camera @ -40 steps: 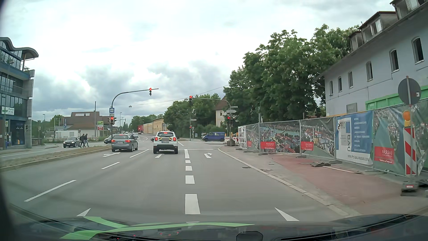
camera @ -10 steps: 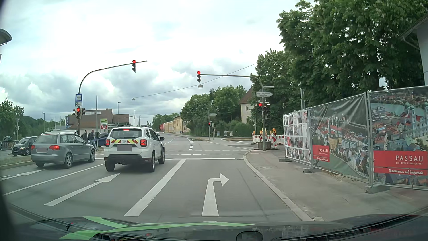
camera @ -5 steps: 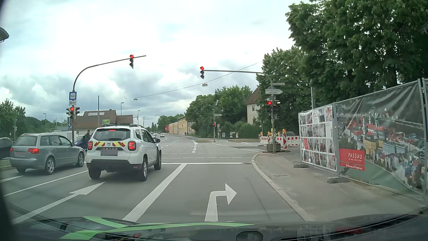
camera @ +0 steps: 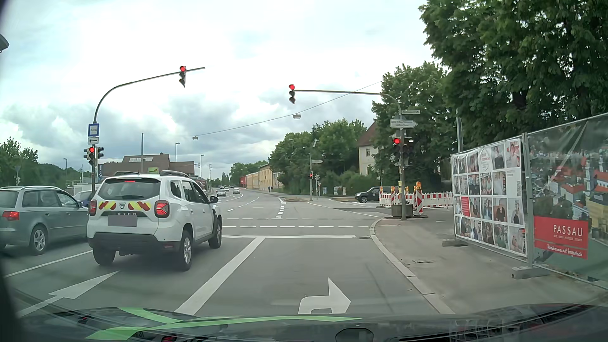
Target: Follow the waypoints while adhering to traffic rules and regulations
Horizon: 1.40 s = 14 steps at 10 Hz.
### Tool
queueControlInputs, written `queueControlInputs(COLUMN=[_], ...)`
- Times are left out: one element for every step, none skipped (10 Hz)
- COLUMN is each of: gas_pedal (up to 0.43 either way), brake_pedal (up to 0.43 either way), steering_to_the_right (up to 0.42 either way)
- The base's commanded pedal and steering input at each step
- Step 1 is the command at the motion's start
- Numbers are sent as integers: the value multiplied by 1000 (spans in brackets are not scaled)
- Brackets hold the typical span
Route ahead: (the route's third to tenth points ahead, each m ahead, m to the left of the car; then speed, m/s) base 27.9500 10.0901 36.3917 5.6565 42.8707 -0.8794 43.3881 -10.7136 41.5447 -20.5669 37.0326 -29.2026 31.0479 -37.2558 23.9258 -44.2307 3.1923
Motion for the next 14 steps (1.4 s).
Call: queueControlInputs(gas_pedal=[0, 0, 0, 0, 0, 0, 0, 0, 0, 0, 0, 0, 0, 0], brake_pedal=[79, 91, 91, 104, 110, 128, 146, 140, 140, 146, 146, 152, 146, 152], steering_to_the_right=[-16, -12, -11, -10, -10, -10, -11, -10, -10, -11, -11, -10, -10, -11])
